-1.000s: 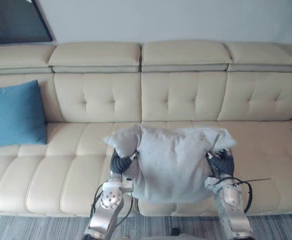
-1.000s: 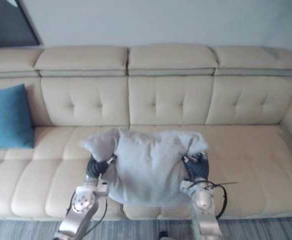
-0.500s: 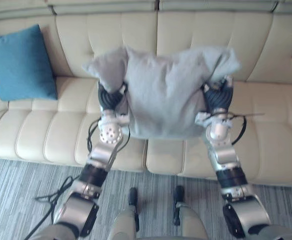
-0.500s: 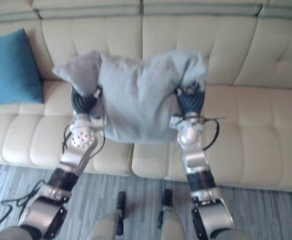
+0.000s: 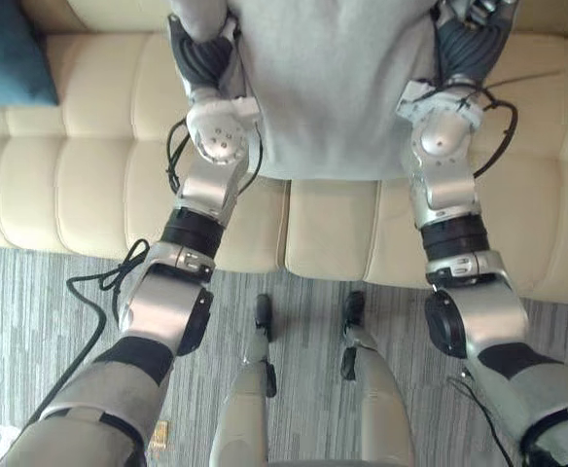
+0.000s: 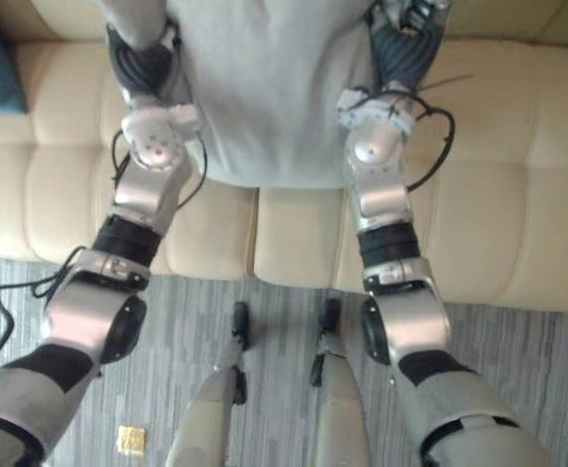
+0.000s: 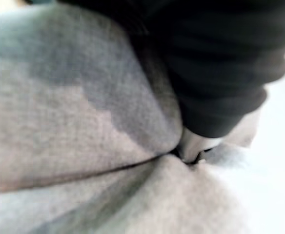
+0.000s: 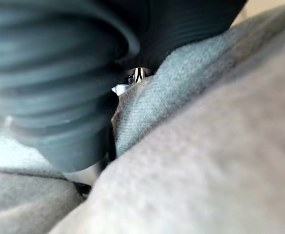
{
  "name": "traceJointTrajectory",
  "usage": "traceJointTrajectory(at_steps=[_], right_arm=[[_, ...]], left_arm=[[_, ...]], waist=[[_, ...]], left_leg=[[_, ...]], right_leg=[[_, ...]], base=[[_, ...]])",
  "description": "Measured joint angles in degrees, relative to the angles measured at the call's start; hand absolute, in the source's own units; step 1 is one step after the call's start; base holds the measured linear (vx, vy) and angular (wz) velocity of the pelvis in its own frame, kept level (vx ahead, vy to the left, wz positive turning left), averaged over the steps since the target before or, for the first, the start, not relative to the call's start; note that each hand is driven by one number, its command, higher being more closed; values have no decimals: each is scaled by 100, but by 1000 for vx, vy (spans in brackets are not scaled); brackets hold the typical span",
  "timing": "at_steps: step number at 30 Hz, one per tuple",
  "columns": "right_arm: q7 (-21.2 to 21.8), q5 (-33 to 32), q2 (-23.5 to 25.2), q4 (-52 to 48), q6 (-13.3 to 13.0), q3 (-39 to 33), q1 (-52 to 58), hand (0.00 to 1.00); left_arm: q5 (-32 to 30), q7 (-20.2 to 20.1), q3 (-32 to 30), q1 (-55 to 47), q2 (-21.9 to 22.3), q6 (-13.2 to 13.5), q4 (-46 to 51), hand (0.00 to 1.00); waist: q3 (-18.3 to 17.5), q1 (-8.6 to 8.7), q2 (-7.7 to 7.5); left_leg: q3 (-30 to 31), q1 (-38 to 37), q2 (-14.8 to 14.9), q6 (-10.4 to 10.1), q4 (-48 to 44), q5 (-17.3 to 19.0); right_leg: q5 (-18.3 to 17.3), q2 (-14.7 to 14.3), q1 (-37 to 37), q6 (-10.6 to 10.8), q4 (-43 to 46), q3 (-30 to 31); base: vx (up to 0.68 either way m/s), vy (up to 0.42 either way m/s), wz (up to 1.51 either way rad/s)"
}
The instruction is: Pick up cushions and gather them together orderly.
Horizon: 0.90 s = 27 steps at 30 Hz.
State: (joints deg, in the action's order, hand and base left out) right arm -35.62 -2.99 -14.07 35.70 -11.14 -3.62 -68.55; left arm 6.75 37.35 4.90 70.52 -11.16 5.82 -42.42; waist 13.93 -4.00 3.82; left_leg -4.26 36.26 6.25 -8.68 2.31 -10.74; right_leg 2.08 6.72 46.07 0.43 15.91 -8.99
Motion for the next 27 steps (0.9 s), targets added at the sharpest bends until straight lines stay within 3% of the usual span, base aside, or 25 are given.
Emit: traceJointTrajectory(at_steps=[5, 10, 15, 17, 18, 20, 24, 27], right_arm=[[92, -409, -159, 201, 72, -195, -224, 0], [420, -1044, -496, 370, 57, -422, -594, 0], [816, -1685, -1101, 410, 27, -724, -469, 0], [1072, -2037, -1571, 409, 22, -865, -101, 0], [1108, -2076, -1644, 408, 23, -882, -27, 0], [1315, -2304, -1867, 410, 32, -1136, 694, 0], [1637, -2602, -1867, 302, 42, -1193, 1881, 0], [1974, -2623, -1715, -612, 26, -1184, 3202, 0]], left_arm=[[19, -56, -306, 134, 220, 0, -103, 0], [240, -312, -462, 381, 111, 9, -106, 0], [505, -631, -831, 382, -505, 13, -165, 0], [706, -828, -1127, 141, -1072, 38, -157, 0], [712, -875, -1203, 78, -1151, 56, -147, 0], [919, -1045, -1666, -527, -1440, 133, -84, 0], [1142, -1261, -1873, -1775, -1468, 139, 270, 0], [1146, -1480, -1836, -3168, -1333, 315, 1094, 0]], waist=[[193, -4, 109], [253, 18, 115], [294, 72, 75], [303, 75, 58], [304, 75, 57], [336, 87, 5], [347, 192, -50], [350, 197, -114]], left_leg=[[0, 55, 35, -44, 124, -141], [-1, 78, 40, -63, 175, -215], [-6, -15, 99, -15, 347, -289], [-4, -59, 107, -14, 348, -289], [-6, -69, 106, -14, 348, -289], [-23, -275, 109, -14, 349, -289], [-33, -722, 110, 0, 350, -275], [-151, -1038, 140, 175, 351, -102]], right_leg=[[-9, -40, 14, -11, -1, -17], [-81, -47, 15, -43, 8, -62], [-175, -78, 15, -69, 157, -155], [-195, -78, -6, -76, 220, -162], [-194, -79, -12, -76, 227, -162], [-194, -88, -203, -75, 245, -150], [-251, -88, -686, -34, 227, -121], [-372, -143, -1006, -6, 175, -57]], base=[[58, -32, 13], [46, -43, 9], [31, -45, 7], [30, -50, 3], [39, -58, -1], [43, -56, -4], [38, -44, 5], [11, -29, -6]])
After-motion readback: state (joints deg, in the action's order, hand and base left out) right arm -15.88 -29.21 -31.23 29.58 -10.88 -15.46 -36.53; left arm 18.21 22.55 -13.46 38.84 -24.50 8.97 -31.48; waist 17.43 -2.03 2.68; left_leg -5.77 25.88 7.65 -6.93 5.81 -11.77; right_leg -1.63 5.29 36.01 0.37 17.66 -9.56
